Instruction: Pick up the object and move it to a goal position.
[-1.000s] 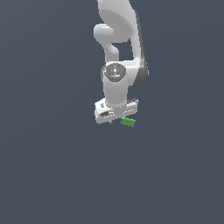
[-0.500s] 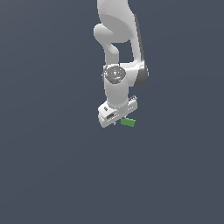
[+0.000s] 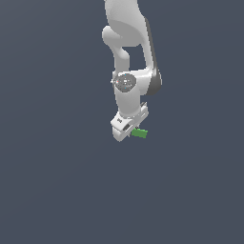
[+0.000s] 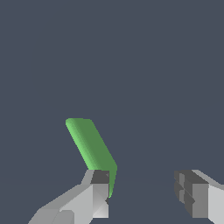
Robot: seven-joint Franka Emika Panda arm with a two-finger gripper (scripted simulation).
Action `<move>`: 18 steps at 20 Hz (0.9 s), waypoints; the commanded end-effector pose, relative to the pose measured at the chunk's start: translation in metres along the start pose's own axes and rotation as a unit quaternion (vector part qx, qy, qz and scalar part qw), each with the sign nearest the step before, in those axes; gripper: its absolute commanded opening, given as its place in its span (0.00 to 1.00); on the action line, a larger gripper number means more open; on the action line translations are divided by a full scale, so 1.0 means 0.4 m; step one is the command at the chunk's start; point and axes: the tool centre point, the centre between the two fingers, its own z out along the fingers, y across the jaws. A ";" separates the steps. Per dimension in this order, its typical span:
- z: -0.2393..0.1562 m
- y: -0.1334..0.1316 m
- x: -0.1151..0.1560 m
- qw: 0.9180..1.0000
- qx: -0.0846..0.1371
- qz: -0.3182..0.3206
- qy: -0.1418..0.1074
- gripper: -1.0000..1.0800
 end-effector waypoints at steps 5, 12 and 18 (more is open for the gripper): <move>0.020 -0.026 0.004 0.997 0.007 -0.079 0.015 0.62; 0.038 -0.055 0.008 0.986 0.010 -0.162 0.032 0.62; 0.051 -0.079 0.012 0.972 0.011 -0.232 0.047 0.62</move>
